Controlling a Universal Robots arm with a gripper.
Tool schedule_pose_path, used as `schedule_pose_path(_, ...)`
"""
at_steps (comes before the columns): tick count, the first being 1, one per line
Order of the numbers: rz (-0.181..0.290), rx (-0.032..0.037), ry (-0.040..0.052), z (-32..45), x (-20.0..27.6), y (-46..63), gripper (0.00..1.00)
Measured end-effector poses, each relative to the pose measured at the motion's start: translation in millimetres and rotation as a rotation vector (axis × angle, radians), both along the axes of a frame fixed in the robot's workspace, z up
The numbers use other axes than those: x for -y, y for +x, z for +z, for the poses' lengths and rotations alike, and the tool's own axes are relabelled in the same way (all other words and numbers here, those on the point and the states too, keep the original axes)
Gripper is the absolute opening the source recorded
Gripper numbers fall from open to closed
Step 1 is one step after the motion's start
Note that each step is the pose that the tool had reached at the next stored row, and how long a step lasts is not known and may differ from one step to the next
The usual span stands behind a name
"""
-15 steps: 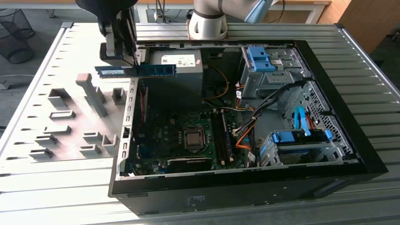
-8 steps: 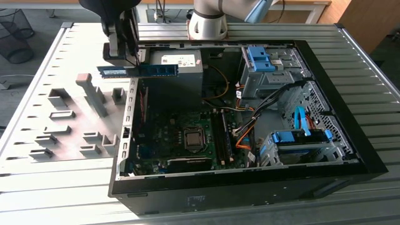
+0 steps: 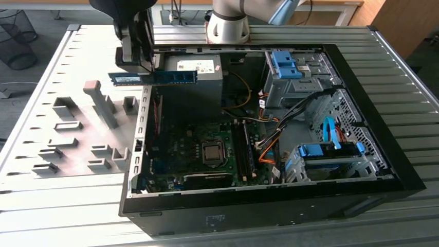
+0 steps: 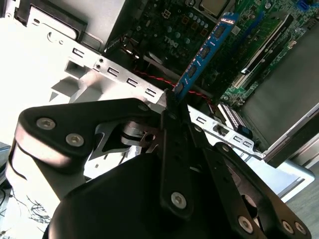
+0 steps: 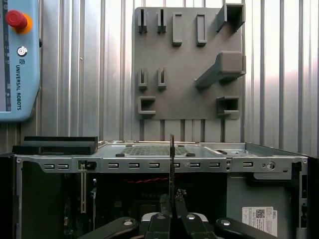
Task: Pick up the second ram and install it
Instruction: 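Pick up the second ram and move it above second insertion slot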
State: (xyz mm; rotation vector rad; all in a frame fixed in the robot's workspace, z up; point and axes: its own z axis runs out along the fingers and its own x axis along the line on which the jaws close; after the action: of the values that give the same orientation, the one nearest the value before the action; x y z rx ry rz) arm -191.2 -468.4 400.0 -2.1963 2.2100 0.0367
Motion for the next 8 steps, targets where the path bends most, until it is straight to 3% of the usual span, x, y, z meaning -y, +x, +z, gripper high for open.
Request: schedule_pose_path(8,0.0,0.0,0.0,-0.3,0.0,5.1,0.14)
